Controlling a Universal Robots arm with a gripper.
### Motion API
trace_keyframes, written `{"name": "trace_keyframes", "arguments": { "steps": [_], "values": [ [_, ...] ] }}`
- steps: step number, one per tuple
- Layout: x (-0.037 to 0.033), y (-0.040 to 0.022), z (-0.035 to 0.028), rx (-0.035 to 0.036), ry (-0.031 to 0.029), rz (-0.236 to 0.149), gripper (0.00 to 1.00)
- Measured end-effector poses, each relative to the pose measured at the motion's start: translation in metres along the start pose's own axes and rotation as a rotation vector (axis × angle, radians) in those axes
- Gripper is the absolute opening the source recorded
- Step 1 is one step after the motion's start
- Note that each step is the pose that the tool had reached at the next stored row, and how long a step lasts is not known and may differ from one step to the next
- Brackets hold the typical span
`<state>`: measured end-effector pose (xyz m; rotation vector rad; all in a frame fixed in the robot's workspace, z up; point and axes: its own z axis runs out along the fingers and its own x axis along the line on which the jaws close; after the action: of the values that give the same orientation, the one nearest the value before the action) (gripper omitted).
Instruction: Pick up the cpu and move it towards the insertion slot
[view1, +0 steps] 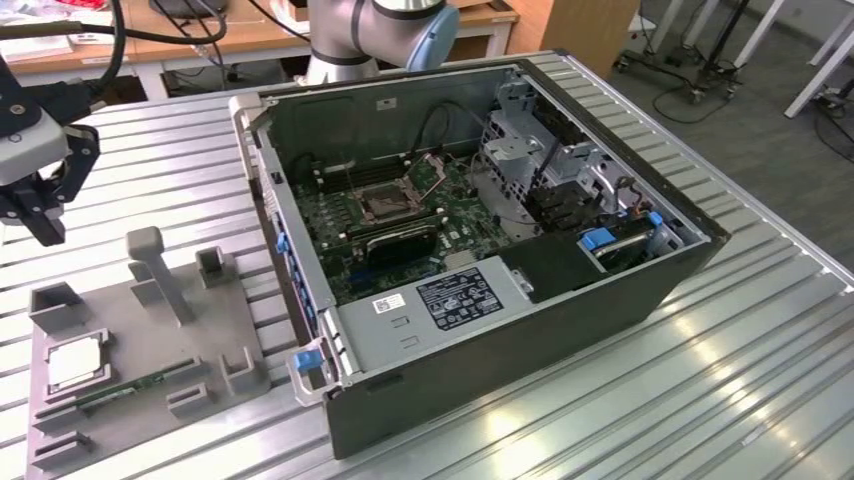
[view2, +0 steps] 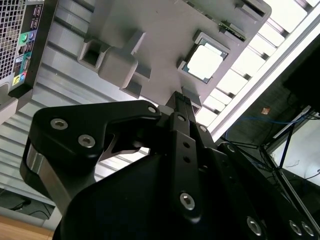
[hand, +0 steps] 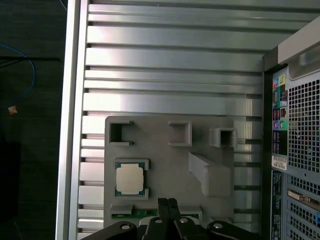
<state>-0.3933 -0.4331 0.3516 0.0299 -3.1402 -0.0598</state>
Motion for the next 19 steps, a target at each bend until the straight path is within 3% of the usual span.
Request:
{"name": "trace_keyframes", "arguments": {
  "steps": [4,13,19],
  "values": [
    [0.0,-0.0026,0.0029,0.0002,0.0002,0.0,0.11],
    [0.0001,-0.0081,0.0163,0.0001,0.0002,0.0,0.11],
    [0.0001,-0.0083,0.0171,0.0001,0.0002,0.0,0.11]
  ]
}}
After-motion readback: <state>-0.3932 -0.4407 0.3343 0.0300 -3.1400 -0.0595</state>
